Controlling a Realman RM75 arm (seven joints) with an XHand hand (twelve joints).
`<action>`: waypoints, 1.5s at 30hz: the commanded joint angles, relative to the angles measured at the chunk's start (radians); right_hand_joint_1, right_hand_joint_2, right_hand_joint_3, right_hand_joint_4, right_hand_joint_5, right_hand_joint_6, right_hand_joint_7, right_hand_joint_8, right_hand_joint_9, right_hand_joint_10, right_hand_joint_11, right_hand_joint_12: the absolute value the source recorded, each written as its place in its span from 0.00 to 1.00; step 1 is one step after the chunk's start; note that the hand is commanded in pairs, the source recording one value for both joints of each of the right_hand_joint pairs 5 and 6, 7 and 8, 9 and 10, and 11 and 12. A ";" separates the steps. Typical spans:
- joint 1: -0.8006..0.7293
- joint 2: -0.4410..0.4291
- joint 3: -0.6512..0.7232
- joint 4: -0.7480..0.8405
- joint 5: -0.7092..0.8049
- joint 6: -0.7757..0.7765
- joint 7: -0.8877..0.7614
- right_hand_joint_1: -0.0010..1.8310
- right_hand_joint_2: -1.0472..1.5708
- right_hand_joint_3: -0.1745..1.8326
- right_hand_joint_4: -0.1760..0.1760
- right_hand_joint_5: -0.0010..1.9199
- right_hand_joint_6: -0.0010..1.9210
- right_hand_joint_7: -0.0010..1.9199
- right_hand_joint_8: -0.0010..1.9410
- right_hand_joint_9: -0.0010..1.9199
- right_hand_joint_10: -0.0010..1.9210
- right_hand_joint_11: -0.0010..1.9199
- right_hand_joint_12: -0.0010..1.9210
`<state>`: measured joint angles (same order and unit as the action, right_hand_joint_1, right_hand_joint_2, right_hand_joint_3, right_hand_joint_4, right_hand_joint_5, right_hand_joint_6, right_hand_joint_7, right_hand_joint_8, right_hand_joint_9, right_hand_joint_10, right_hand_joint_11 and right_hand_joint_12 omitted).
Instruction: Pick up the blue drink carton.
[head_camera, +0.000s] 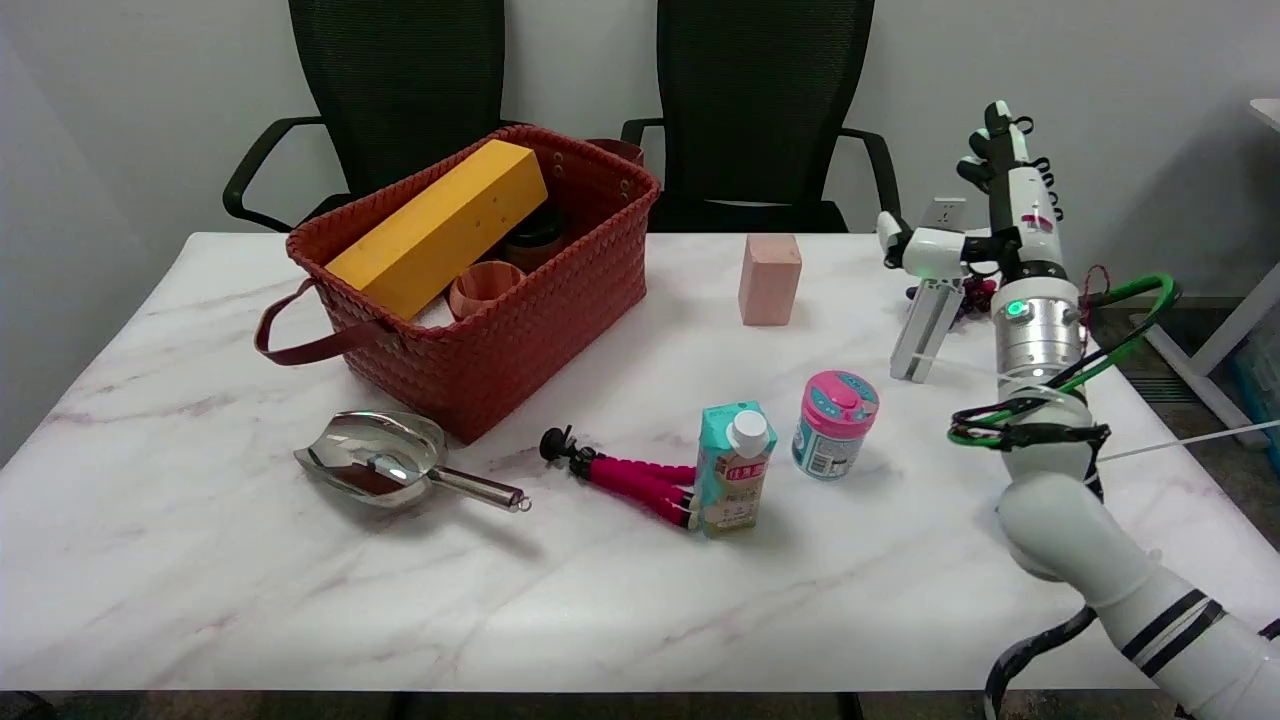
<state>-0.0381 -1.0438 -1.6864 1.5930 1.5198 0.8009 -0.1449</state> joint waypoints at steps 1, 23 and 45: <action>-0.050 -0.002 -0.375 0.125 -0.182 0.343 0.259 0.61 0.53 0.60 0.50 0.04 0.04 0.14 0.14 0.21 0.21 0.17 0.17; -0.075 -0.049 -0.727 0.127 -0.398 0.561 0.493 0.54 0.62 0.55 0.50 0.03 0.03 0.21 0.21 0.25 0.25 0.17 0.17; -0.195 -0.129 -0.729 0.068 -0.456 0.521 0.498 0.57 0.59 0.47 0.50 0.00 0.00 0.00 0.00 0.00 0.00 0.00 0.00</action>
<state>-0.1779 -1.1196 -2.3678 1.7025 1.0955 1.3308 0.3302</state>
